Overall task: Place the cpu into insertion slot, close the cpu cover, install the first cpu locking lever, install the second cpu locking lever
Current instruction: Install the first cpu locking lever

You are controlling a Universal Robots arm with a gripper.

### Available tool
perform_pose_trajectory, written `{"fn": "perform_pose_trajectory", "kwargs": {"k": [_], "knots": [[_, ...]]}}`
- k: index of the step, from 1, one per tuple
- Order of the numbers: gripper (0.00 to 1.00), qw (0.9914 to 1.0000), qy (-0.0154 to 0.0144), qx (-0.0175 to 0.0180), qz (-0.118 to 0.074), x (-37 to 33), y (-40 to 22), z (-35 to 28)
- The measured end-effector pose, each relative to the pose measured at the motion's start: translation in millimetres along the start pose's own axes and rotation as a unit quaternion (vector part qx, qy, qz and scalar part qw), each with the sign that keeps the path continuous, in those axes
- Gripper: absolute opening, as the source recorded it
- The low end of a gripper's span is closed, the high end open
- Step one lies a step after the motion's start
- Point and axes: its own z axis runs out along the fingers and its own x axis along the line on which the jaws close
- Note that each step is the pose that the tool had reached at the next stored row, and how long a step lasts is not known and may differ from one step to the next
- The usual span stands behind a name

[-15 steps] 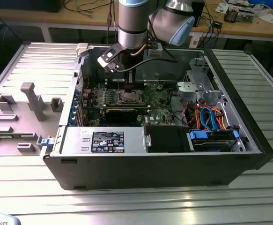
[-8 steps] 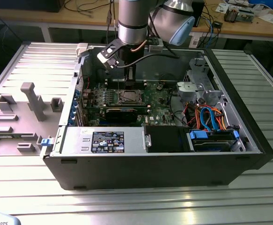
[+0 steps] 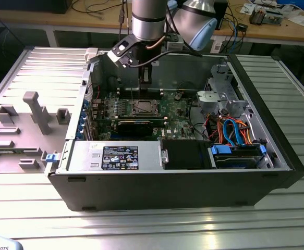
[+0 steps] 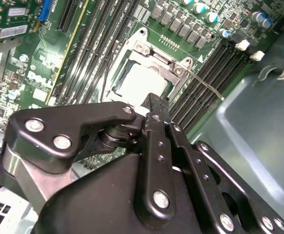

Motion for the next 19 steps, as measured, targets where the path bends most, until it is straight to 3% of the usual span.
{"fn": "perform_pose_trajectory", "kwargs": {"k": [10, 15, 19], "knots": [[0.11, 1.0, -0.0001, -0.0011, 0.0, -0.1, -0.4, -24.4], [0.11, 1.0, -0.0001, -0.0011, -0.002, -0.1, -0.4, -24.5], [0.11, 0.99944, -0.0005, -0.0013, -0.034, -0.1, -0.4, -24.4]]}}
